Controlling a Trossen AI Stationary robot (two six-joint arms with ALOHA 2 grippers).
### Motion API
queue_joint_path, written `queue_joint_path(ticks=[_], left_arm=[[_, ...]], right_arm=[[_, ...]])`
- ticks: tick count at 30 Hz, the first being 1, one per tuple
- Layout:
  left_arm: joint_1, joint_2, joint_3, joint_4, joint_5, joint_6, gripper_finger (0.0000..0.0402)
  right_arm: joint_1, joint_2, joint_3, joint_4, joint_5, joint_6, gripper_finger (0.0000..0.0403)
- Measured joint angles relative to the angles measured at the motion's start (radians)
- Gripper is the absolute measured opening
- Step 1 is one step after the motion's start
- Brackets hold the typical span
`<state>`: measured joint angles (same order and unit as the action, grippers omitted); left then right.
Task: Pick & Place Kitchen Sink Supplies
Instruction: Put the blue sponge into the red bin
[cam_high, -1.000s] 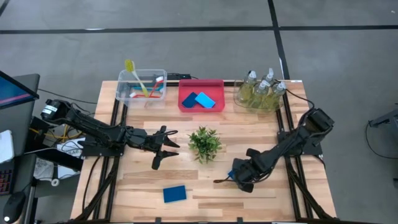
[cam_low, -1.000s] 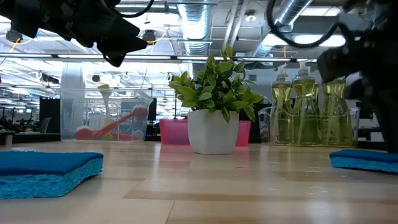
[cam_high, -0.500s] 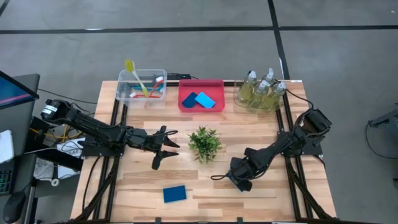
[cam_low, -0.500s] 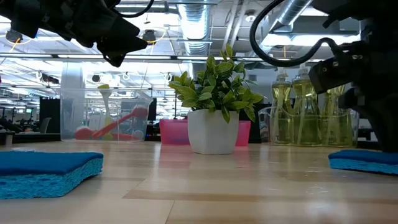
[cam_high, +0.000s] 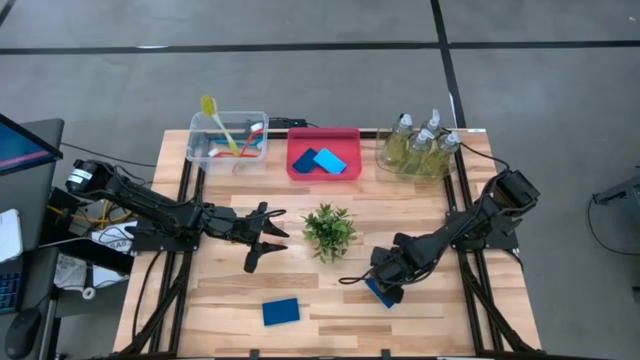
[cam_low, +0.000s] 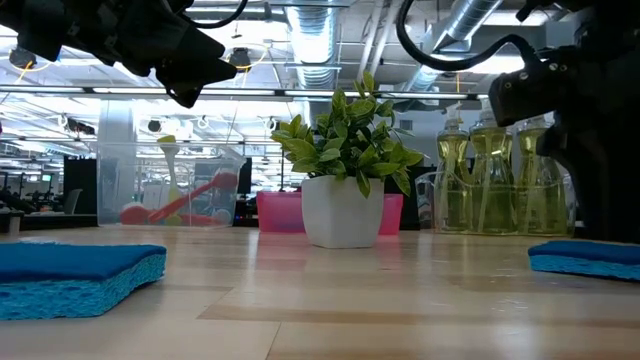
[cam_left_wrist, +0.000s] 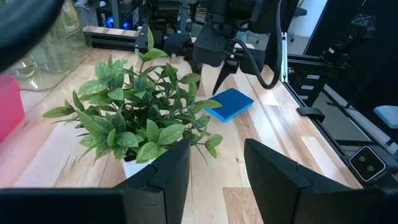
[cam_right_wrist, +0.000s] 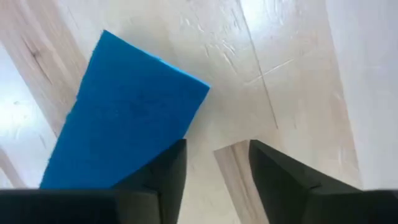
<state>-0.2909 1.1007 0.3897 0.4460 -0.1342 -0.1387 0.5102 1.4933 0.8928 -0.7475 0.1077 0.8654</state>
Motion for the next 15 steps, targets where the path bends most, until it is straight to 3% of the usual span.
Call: queue_joint_path(ticks=[7, 15], left_arm=[[0.000, 0.000, 0.000, 0.000, 0.000, 0.000, 0.0154], [0.000, 0.000, 0.000, 0.000, 0.000, 0.000, 0.0154]], right_arm=[[0.006, 0.000, 0.000, 0.014, -0.004, -0.001, 0.0199], [0.027, 0.000, 0.001, 0.053, -0.013, -0.008, 0.0193]])
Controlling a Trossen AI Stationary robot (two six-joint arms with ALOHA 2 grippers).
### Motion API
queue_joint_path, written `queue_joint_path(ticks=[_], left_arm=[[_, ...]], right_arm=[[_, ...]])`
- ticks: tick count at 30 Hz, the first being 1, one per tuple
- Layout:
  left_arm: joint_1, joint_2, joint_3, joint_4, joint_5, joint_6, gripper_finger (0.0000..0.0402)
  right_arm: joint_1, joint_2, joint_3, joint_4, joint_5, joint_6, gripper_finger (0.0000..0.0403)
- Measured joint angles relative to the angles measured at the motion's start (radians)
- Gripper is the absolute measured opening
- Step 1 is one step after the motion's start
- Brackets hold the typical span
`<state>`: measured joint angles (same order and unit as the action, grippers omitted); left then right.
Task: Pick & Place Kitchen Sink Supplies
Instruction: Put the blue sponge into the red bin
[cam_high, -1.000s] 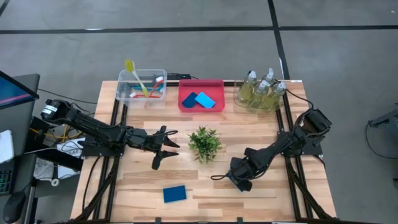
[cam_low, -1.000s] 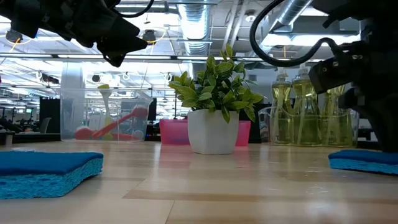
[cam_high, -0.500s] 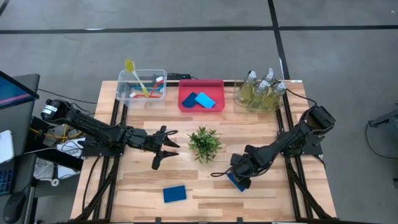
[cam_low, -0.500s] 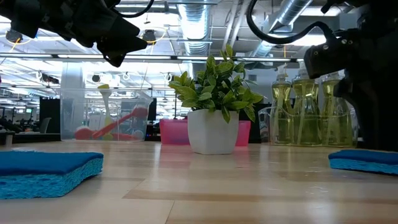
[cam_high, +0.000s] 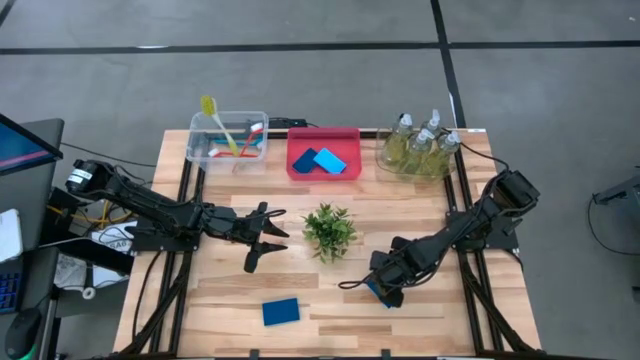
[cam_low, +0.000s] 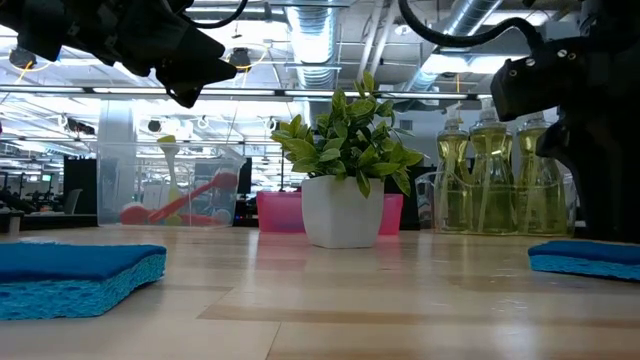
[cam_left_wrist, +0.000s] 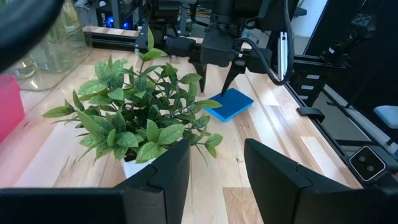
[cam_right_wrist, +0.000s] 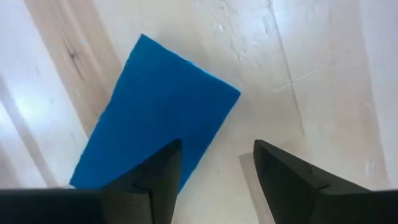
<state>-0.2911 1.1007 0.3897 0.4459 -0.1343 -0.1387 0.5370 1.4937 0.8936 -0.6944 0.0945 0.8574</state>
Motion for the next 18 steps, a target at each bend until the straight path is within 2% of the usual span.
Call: queue_joint_path(ticks=[14, 18], left_arm=[[0.000, 0.000, 0.000, 0.000, 0.000, 0.000, 0.0154], [0.000, 0.000, 0.000, 0.000, 0.000, 0.000, 0.0154]], right_arm=[[0.002, 0.000, 0.000, 0.067, 0.036, -0.019, 0.0183], [-0.003, 0.000, -0.049, 0.118, 0.035, -0.008, 0.0185]])
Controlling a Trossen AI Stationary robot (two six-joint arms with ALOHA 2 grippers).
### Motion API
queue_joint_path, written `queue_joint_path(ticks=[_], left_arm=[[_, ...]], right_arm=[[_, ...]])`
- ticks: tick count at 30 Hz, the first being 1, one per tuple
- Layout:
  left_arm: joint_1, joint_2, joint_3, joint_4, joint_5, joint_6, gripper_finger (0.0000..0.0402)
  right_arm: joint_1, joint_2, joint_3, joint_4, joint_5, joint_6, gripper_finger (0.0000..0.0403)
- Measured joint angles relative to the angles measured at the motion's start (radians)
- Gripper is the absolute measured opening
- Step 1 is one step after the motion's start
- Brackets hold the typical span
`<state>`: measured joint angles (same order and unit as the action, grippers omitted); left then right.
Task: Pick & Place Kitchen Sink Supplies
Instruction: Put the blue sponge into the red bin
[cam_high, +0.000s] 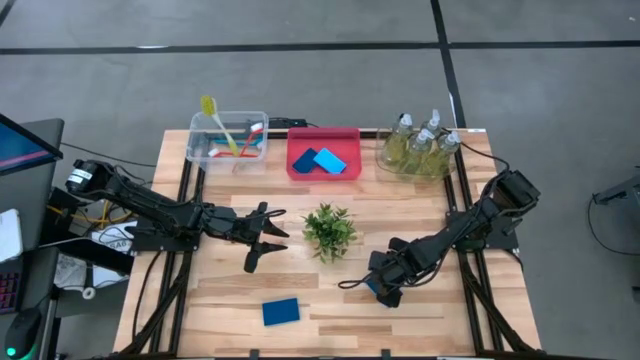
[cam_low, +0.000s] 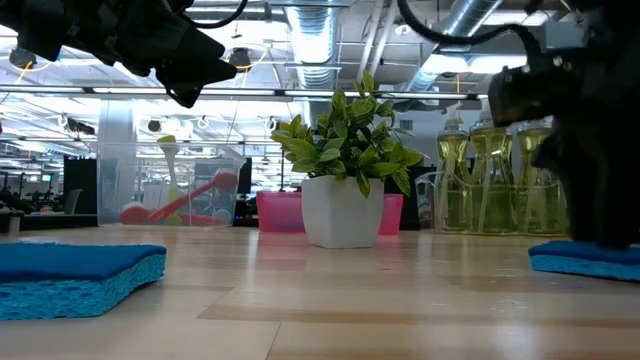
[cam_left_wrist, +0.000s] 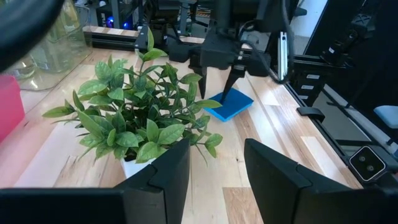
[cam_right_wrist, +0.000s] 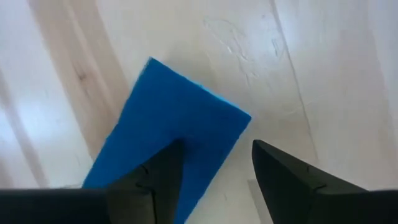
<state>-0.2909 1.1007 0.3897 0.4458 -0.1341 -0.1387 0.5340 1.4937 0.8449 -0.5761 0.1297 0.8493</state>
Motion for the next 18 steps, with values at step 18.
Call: queue_joint_path(ticks=[18], left_arm=[[0.000, 0.000, 0.000, 0.000, 0.000, 0.000, 0.0154]], right_arm=[[-0.007, -0.002, -0.174, 0.233, -0.025, 0.005, 0.0129]])
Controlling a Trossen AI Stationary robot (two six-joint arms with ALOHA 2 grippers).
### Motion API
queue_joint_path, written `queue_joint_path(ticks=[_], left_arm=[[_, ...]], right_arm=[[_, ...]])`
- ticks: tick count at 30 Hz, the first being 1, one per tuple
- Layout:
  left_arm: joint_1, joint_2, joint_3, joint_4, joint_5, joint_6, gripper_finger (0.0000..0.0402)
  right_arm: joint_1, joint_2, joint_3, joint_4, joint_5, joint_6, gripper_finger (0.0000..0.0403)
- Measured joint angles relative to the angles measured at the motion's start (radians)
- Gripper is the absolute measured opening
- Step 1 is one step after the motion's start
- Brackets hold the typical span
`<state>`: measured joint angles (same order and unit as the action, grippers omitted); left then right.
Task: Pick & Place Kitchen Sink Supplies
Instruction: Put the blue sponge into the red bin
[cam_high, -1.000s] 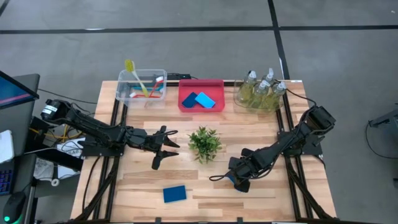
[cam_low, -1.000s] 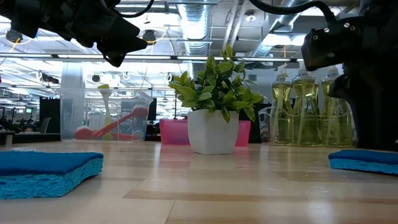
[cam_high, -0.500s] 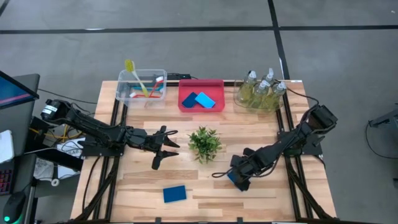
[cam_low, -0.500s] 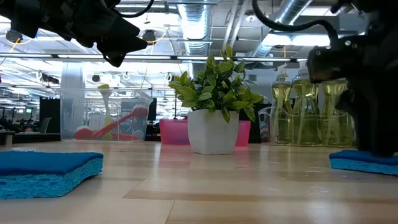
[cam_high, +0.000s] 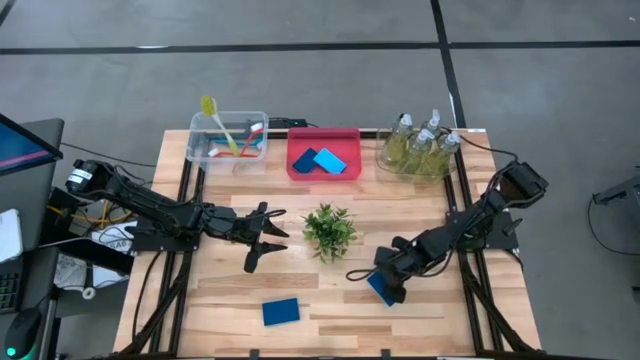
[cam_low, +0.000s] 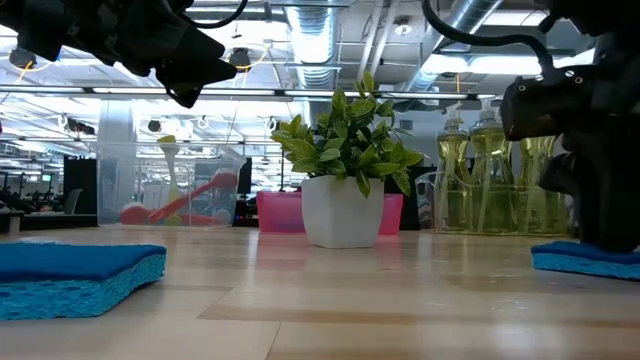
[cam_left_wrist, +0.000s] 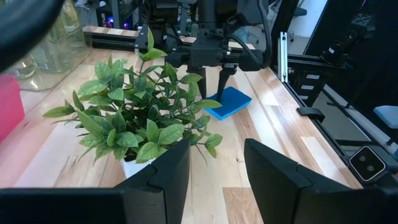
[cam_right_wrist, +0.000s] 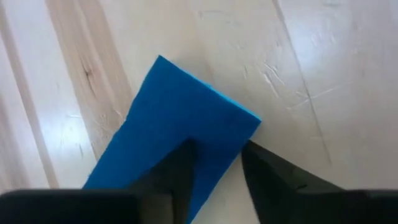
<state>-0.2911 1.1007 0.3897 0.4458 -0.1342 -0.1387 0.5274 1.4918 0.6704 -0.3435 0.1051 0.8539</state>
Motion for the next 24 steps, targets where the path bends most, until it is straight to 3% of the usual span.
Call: queue_joint_path(ticks=[9, 16, 24], left_arm=[[0.000, 0.000, 0.000, 0.000, 0.000, 0.000, 0.0154], [0.000, 0.000, 0.000, 0.000, 0.000, 0.000, 0.0154], [0.000, 0.000, 0.000, 0.000, 0.000, 0.000, 0.0154]], right_arm=[[0.003, 0.001, -0.003, 0.020, -0.004, -0.115, 0.0008], [0.003, 0.002, 0.015, 0.022, -0.003, -0.179, 0.0005], [0.003, 0.007, 0.134, 0.014, -0.002, -0.338, 0.0003]])
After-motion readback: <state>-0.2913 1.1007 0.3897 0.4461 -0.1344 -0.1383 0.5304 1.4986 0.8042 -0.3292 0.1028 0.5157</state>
